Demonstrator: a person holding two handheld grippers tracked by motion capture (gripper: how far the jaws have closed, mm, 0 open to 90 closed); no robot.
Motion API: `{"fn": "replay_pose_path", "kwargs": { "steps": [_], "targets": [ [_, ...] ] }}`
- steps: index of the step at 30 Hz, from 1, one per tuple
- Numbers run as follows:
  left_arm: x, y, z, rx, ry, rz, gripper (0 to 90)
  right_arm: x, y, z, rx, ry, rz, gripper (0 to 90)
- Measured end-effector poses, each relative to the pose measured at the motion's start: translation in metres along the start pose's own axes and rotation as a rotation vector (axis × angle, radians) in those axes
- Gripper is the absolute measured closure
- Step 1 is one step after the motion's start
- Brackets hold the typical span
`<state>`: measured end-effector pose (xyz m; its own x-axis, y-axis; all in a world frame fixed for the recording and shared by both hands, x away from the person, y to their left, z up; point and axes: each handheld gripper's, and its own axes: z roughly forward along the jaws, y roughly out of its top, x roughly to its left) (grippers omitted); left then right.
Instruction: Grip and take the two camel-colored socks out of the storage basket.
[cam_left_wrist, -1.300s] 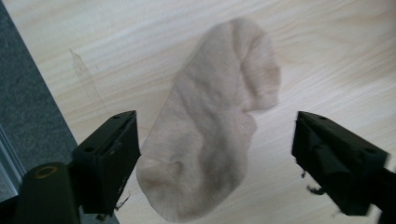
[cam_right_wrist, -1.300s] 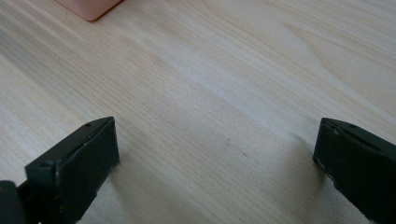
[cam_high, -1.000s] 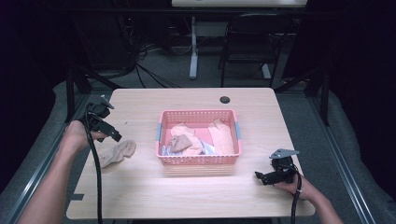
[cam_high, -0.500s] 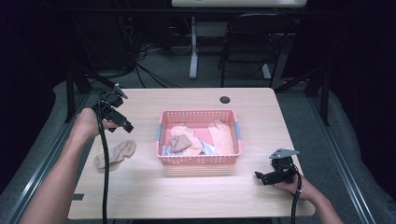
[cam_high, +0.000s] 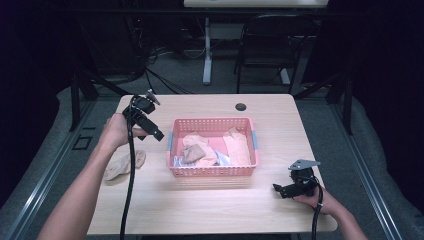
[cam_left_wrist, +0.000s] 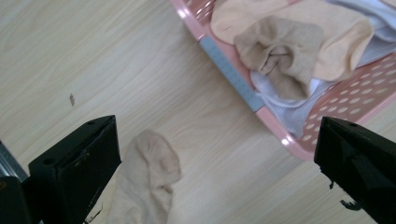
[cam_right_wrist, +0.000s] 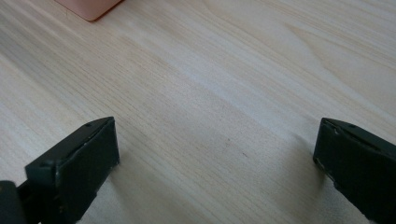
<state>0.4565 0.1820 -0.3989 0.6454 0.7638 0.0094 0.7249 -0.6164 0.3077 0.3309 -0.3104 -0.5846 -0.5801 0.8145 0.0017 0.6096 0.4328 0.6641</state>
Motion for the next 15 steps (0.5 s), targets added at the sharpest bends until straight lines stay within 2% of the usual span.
{"fn": "replay_pose_path", "kwargs": {
  "steps": [8, 15],
  "targets": [
    [-0.022, 0.017, 0.017, -0.045, -0.04, 0.025, 0.4, 0.0, 0.0, 0.0, 0.0, 0.0, 0.0, 0.0],
    [-0.036, 0.023, 0.037, -0.055, -0.074, 0.035, 0.5, 0.0, 0.0, 0.0, 0.0, 0.0, -0.001, 0.0]
  ]
}}
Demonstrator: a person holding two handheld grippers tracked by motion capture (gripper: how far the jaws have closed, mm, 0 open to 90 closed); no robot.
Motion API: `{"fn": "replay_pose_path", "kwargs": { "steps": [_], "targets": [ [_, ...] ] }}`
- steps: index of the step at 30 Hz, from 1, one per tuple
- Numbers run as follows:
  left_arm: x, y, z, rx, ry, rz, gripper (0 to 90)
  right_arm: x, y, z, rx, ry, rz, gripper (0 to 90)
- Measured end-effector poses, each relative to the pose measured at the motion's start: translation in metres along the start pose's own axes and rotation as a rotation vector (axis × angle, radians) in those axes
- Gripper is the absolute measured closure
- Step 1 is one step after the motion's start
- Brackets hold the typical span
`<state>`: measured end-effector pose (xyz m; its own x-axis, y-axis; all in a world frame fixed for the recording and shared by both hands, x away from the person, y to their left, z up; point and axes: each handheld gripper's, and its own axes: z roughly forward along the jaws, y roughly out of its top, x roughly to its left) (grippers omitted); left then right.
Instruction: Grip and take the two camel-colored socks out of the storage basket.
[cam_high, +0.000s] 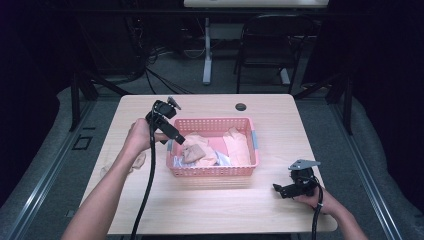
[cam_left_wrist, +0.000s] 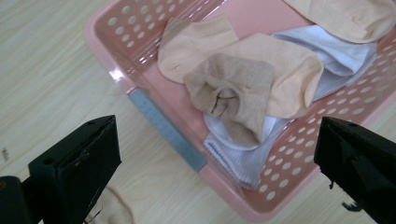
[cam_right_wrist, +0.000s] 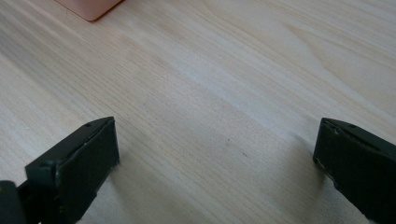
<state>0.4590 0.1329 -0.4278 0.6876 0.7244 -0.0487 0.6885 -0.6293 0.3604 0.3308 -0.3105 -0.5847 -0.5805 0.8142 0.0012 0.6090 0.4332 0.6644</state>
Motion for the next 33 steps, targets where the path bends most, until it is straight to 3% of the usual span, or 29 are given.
{"fn": "replay_pose_path", "kwargs": {
  "steps": [16, 21, 33],
  "targets": [
    [-0.021, 0.007, 0.038, 0.033, -0.066, 0.036, 3.4, 0.0, 0.0, 0.0, 0.001, 0.001, -0.001, 0.0],
    [-0.026, 0.007, 0.05, 0.059, -0.09, 0.049, 15.7, 0.0, 0.0, 0.0, 0.0, 0.001, -0.001, 0.0],
    [-0.024, 0.003, 0.079, 0.135, -0.085, 0.024, 30.4, 0.0, 0.0, 0.0, -0.003, 0.0, 0.0, 0.0]
  ]
}}
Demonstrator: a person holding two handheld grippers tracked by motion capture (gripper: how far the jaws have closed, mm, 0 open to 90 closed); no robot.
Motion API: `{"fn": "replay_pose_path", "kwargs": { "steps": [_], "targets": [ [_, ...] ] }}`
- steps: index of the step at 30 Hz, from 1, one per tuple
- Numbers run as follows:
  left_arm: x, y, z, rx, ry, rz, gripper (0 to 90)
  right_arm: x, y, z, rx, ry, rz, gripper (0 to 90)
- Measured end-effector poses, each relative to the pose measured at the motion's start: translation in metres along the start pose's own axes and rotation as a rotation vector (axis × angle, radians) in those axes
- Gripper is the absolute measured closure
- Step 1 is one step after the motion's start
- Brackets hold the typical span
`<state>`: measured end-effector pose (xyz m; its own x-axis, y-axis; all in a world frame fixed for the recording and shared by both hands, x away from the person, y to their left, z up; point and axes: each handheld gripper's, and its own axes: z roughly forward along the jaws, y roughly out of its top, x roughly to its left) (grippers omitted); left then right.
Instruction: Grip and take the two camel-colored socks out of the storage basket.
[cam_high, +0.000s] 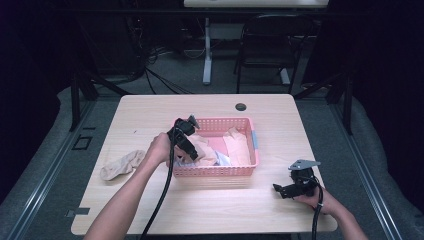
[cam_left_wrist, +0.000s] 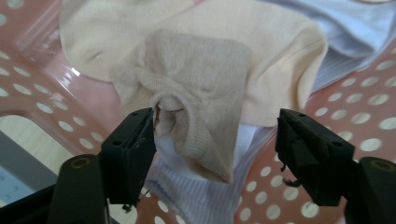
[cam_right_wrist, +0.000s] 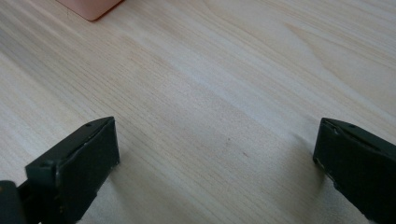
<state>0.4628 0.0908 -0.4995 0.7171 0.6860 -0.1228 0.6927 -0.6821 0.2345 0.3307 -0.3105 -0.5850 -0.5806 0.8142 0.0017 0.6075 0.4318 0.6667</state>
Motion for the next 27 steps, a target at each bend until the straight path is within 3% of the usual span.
{"fn": "replay_pose_path", "kwargs": {
  "steps": [3, 7, 10, 27],
  "targets": [
    [0.003, -0.002, 0.006, 0.009, -0.005, -0.004, 38.3, 0.0, 0.0, 0.0, 0.001, 0.0, 0.0, 0.0],
    [0.004, -0.006, 0.009, 0.013, 0.004, 0.007, 66.6, 0.0, 0.0, 0.0, 0.001, 0.0, 0.0, 0.0],
    [0.004, -0.007, 0.006, 0.003, 0.008, 0.012, 77.9, 0.0, 0.0, 0.0, 0.0, 0.0, 0.0, 0.0],
    [-0.009, 0.011, -0.052, 0.044, 0.048, 0.106, 81.6, 0.0, 0.0, 0.0, 0.0, 0.001, 0.001, 0.0]
  ]
}}
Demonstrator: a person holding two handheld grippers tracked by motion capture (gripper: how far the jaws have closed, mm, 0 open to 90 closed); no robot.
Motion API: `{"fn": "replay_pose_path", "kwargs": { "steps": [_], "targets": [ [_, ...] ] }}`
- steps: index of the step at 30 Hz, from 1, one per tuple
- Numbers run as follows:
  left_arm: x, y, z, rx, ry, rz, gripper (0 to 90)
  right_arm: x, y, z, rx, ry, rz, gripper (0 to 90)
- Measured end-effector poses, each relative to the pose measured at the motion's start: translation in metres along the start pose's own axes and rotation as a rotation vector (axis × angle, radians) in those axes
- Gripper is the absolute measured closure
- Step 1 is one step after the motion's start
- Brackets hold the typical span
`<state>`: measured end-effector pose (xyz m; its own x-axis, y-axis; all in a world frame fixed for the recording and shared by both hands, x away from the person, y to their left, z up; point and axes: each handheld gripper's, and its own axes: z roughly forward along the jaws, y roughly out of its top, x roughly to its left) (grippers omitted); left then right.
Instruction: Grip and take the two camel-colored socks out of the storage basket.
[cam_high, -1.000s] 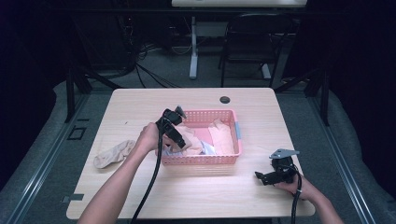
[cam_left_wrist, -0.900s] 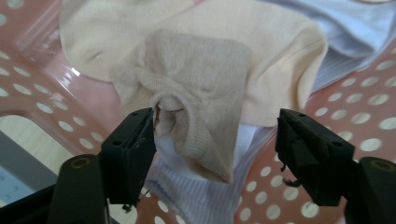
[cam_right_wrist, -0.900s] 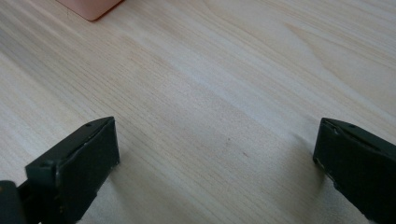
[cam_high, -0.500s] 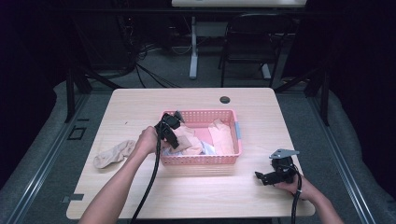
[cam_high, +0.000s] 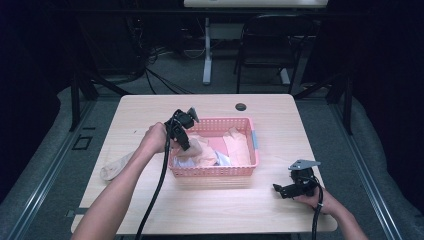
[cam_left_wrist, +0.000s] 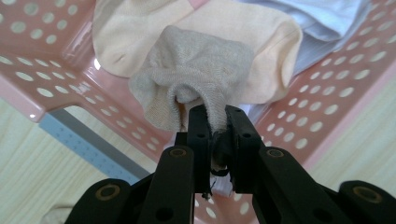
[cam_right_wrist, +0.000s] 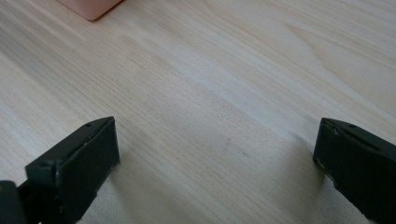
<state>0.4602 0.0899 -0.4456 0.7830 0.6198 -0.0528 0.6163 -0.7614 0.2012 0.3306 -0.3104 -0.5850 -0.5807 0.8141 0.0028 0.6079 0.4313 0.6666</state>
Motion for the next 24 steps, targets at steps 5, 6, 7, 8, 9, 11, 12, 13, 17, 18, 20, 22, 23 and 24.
{"fn": "replay_pose_path", "kwargs": {
  "steps": [5, 6, 7, 8, 9, 11, 12, 13, 17, 18, 20, 22, 23, 24],
  "targets": [
    [-0.002, 0.006, -0.021, -0.007, 0.007, 0.019, 81.6, 0.0, 0.0, 0.0, 0.0, 0.0, -0.001, 0.0],
    [-0.002, 0.008, -0.026, -0.011, 0.006, 0.022, 81.6, 0.0, 0.0, 0.0, 0.003, -0.003, -0.003, 0.0],
    [-0.002, 0.009, -0.031, -0.01, 0.012, 0.027, 81.6, 0.0, 0.0, 0.0, -0.001, 0.003, -0.001, 0.0],
    [-0.003, 0.011, -0.037, -0.017, 0.012, 0.028, 81.5, 0.0, 0.0, 0.0, 0.001, 0.0, -0.001, 0.0],
    [-0.003, 0.012, -0.041, -0.014, 0.016, 0.034, 81.5, 0.0, 0.0, 0.0, 0.0, 0.003, 0.0, 0.0],
    [-0.005, 0.016, -0.05, -0.014, 0.024, 0.046, 81.4, 0.0, 0.0, 0.0, 0.004, 0.0, 0.0, 0.0],
    [-0.006, 0.017, -0.053, -0.017, 0.027, 0.046, 81.4, 0.0, 0.0, 0.0, 0.003, 0.001, 0.0, 0.0],
    [-0.008, 0.02, -0.059, -0.022, 0.034, 0.051, 81.4, 0.0, 0.0, 0.0, 0.003, 0.004, 0.001, 0.0],
    [-0.013, 0.027, -0.073, -0.029, 0.048, 0.073, 81.4, 0.0, 0.0, 0.0, 0.003, 0.004, 0.0, 0.0],
    [-0.014, 0.029, -0.075, -0.03, 0.046, 0.076, 81.4, 0.0, 0.0, 0.0, 0.003, 0.004, 0.001, 0.0],
    [-0.017, 0.032, -0.081, -0.032, 0.056, 0.084, 81.4, 0.0, 0.0, 0.0, 0.004, 0.002, 0.0, 0.0],
    [-0.019, 0.033, -0.085, -0.034, 0.062, 0.088, 81.4, 0.0, 0.0, 0.0, 0.005, -0.003, -0.001, 0.0],
    [-0.019, 0.033, -0.087, -0.034, 0.063, 0.09, 81.4, 0.0, 0.0, 0.0, 0.005, -0.003, 0.0, 0.0],
    [-0.02, 0.033, -0.088, -0.036, 0.064, 0.088, 81.4, 0.0, 0.0, 0.0, 0.005, -0.003, -0.001, 0.0]
  ]
}}
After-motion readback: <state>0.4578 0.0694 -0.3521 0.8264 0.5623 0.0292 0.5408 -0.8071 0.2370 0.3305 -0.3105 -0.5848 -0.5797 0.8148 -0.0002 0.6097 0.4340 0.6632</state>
